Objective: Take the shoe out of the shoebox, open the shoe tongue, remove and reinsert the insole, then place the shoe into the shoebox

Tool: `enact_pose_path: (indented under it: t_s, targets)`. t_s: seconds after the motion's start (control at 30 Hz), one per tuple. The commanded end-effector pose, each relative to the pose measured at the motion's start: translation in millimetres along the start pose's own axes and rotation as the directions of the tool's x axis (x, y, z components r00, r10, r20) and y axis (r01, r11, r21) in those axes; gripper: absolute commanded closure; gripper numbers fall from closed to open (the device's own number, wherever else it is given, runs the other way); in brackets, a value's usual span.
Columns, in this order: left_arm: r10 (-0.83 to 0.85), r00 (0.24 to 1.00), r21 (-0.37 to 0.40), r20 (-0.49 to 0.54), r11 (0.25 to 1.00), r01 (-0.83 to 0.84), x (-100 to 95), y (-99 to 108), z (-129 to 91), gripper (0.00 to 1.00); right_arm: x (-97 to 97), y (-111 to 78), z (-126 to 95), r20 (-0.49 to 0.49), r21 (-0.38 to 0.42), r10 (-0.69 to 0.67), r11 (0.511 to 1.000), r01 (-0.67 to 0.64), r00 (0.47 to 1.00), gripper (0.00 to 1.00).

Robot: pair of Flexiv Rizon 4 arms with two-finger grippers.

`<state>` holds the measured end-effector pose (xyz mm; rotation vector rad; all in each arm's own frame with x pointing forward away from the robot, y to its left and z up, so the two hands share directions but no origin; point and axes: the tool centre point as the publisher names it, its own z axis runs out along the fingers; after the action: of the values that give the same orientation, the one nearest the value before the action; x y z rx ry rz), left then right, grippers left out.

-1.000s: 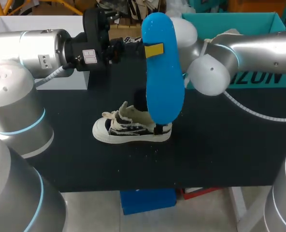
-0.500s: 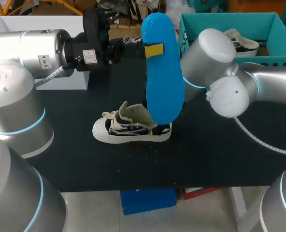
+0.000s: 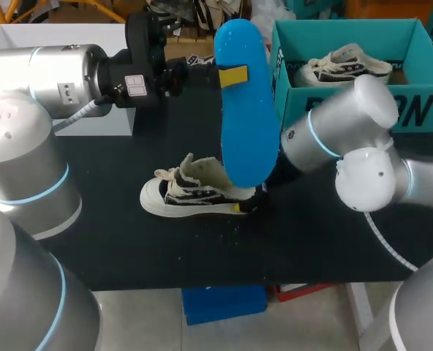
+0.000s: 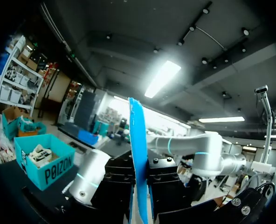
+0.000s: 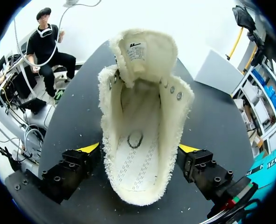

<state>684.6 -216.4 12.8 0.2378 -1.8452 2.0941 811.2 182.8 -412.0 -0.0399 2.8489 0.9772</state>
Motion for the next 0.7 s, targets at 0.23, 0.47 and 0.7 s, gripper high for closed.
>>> enact_pose_path:
  t_s: [0.23, 0.47, 0.7]
  targets:
    - [-0.001, 1.000, -0.001, 0.003, 1.000, 0.001, 0.5, 0.7, 0.5, 1.00, -2.2, -11.5, 11.8, -0.004, -0.246, -0.001, 0.969, 0.000, 1.000, 0.00]
    - [-0.001, 1.000, -0.001, 0.003, 1.000, 0.001, 0.5, 0.7, 0.5, 1.00, -6.2, -17.7, 17.8, -0.022, -0.287, 0.018, 0.958, -0.024, 1.000, 0.00]
    - [-0.001, 1.000, -0.001, 0.003, 1.000, 0.001, 0.5, 0.7, 0.5, 1.00, -7.0, -22.3, 21.5, -0.044, -0.307, 0.038, 0.951, -0.050, 0.998, 0.00]
